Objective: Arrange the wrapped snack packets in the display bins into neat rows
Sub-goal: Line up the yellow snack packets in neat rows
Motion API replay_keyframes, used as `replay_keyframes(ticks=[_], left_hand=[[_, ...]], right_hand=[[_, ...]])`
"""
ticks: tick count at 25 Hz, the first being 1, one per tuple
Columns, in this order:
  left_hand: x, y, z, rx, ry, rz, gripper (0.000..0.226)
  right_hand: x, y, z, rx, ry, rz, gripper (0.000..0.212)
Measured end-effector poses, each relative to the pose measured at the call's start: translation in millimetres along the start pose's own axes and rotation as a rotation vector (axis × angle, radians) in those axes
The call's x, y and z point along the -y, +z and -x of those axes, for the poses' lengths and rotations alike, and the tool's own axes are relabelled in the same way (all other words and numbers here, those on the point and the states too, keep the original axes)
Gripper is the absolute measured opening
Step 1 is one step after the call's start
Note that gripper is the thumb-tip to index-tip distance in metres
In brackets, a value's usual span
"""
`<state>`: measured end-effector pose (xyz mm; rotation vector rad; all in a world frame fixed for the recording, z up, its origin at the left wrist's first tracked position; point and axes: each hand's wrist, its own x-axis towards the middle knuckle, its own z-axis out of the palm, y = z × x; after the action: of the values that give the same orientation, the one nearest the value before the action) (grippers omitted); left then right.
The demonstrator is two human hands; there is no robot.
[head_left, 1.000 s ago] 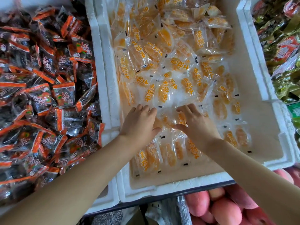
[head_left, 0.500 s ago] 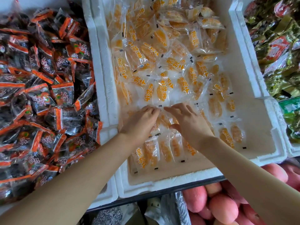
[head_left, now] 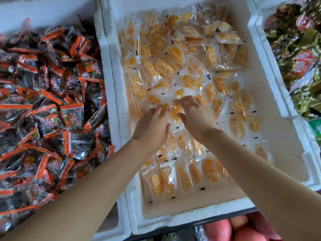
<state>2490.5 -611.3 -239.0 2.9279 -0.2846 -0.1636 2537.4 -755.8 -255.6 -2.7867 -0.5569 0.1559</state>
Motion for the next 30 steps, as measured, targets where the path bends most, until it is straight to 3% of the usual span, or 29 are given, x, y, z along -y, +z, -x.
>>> replay_keyframes(ticks=[3, 4, 8, 10, 16, 22, 25, 30], left_hand=[[22, -13, 1, -0.224, 0.065, -0.17, 0.029], [31, -19, 2, -0.221, 0.058, -0.211, 0.028], [58, -29, 6, -0.011, 0.12, -0.275, 0.043], [60, -35, 7, 0.016, 0.176, -0.357, 0.047], [65, -43, -1, 0.12, 0.202, -0.324, 0.057], [69, -37, -4, -0.127, 0.214, -0.051, 0.024], [60, -36, 0, -0.34, 0.182, 0.076, 0.029], [37, -53, 10, -0.534, -0.225, 0.647, 0.024]], right_hand=[[12, -6, -12, -0.101, -0.087, 0.007, 0.037], [17, -7, -18, -0.084, -0.098, -0.008, 0.038], [38, 0, -44, 0.003, -0.063, 0.168, 0.049], [46, 2, -54, 0.011, -0.023, 0.234, 0.054], [54, -7, -62, -0.065, 0.065, 0.033, 0.04], [46, -25, -47, -0.154, 0.16, -0.389, 0.028], [37, -36, -29, -0.239, 0.181, -0.473, 0.024], [40, -56, 4, -0.247, 0.246, -0.825, 0.019]])
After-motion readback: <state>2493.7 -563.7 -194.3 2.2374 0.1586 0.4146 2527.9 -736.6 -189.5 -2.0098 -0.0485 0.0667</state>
